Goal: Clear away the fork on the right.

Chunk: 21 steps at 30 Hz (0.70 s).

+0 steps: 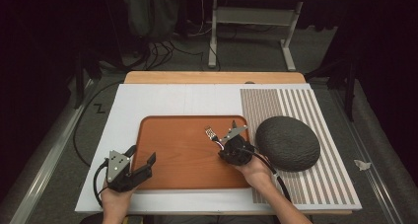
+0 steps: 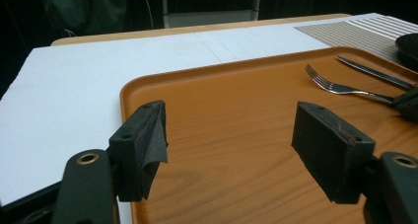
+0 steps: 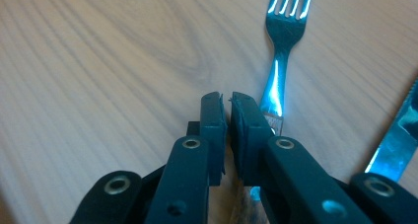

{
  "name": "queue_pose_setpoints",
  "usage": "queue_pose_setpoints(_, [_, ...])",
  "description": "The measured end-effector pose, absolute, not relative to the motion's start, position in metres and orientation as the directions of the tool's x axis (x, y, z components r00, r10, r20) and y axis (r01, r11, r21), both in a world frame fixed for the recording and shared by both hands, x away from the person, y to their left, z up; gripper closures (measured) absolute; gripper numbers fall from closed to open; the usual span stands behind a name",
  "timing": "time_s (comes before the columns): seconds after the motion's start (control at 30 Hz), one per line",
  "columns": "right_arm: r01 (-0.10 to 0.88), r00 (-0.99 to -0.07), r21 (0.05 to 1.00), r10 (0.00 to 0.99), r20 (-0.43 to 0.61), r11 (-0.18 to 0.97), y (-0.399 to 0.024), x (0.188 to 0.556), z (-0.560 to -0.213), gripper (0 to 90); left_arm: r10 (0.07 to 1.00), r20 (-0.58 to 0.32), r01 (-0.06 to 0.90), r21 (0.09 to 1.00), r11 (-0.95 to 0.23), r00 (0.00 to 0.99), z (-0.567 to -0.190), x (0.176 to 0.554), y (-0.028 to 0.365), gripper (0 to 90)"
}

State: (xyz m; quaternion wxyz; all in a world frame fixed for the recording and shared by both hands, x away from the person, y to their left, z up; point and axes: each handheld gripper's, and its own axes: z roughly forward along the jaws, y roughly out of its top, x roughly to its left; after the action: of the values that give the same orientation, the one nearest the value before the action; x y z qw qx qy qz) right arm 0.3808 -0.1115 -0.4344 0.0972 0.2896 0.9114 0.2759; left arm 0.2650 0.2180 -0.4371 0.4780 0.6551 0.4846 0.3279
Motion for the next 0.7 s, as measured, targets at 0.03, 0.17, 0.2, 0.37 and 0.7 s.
queue_pose_setpoints(0.03, [0.474, -0.813, 0.559, 0.581, -0.017, 0.680, -0.112, 0.381, -0.434, 85.9, 0.948, -0.034, 0.322, 0.944, -0.073, 0.315, -0.437, 0.265, 0.218, 29.5])
queue_pose_setpoints(0.17, [0.480, -0.807, 0.563, 0.590, -0.017, 0.673, -0.113, 0.384, -0.435, 85.9, 0.948, -0.033, 0.322, 0.944, -0.075, 0.316, -0.437, 0.265, 0.218, 29.5])
queue_pose_setpoints(0.2, [0.481, -0.805, 0.563, 0.593, -0.021, 0.672, -0.114, 0.385, -0.435, 85.9, 0.948, -0.034, 0.321, 0.944, -0.073, 0.315, -0.437, 0.265, 0.218, 29.5])
queue_pose_setpoints(0.37, [0.486, -0.797, 0.564, 0.603, -0.027, 0.668, -0.116, 0.389, -0.435, 85.8, 0.948, -0.033, 0.322, 0.944, -0.075, 0.316, -0.437, 0.265, 0.218, 29.5])
queue_pose_setpoints(0.7, [0.501, -0.780, 0.564, 0.625, -0.036, 0.657, -0.122, 0.396, -0.435, 85.8, 0.949, -0.036, 0.322, 0.944, -0.071, 0.314, -0.437, 0.265, 0.218, 29.5])
